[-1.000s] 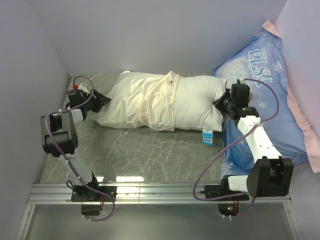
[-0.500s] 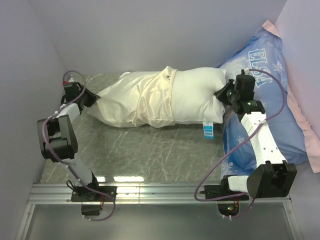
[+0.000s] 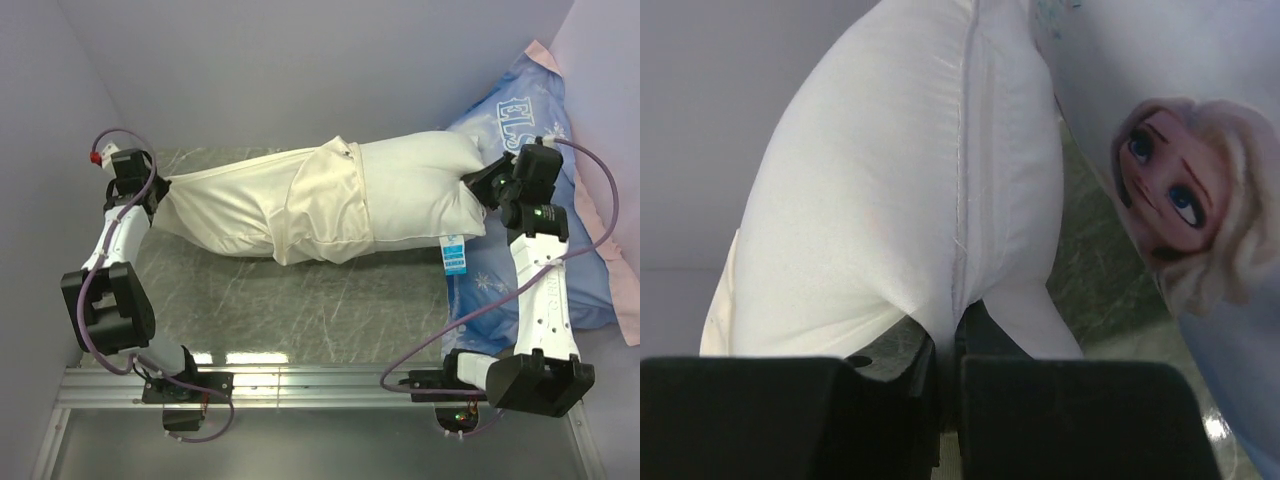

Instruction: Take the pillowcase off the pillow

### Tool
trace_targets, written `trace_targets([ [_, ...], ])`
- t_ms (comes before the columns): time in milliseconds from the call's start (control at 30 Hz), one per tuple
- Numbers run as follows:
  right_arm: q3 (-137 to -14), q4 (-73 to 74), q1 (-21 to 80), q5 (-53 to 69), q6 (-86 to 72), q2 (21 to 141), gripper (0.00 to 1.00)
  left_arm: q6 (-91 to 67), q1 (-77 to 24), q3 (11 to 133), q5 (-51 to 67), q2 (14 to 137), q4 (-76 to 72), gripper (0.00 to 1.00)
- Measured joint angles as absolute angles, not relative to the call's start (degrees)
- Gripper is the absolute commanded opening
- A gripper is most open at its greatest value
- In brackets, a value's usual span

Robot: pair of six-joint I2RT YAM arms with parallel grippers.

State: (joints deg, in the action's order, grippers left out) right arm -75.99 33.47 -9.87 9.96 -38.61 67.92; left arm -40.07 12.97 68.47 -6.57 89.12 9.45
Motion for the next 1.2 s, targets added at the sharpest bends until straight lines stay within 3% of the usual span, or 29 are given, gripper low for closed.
trace_targets([
  [833, -93.9, 42.3, -35.1, 28.7, -47.0, 72.4, 0.0, -41.6, 17.1, 66.1, -6.3, 84.6, 9.7, 0.0],
  [1200, -97.2, 42.5, -39.7, 30.3, -49.3, 74.7, 0.0, -41.6, 19.0, 66.1, -8.5, 84.6, 9.8, 0.0],
])
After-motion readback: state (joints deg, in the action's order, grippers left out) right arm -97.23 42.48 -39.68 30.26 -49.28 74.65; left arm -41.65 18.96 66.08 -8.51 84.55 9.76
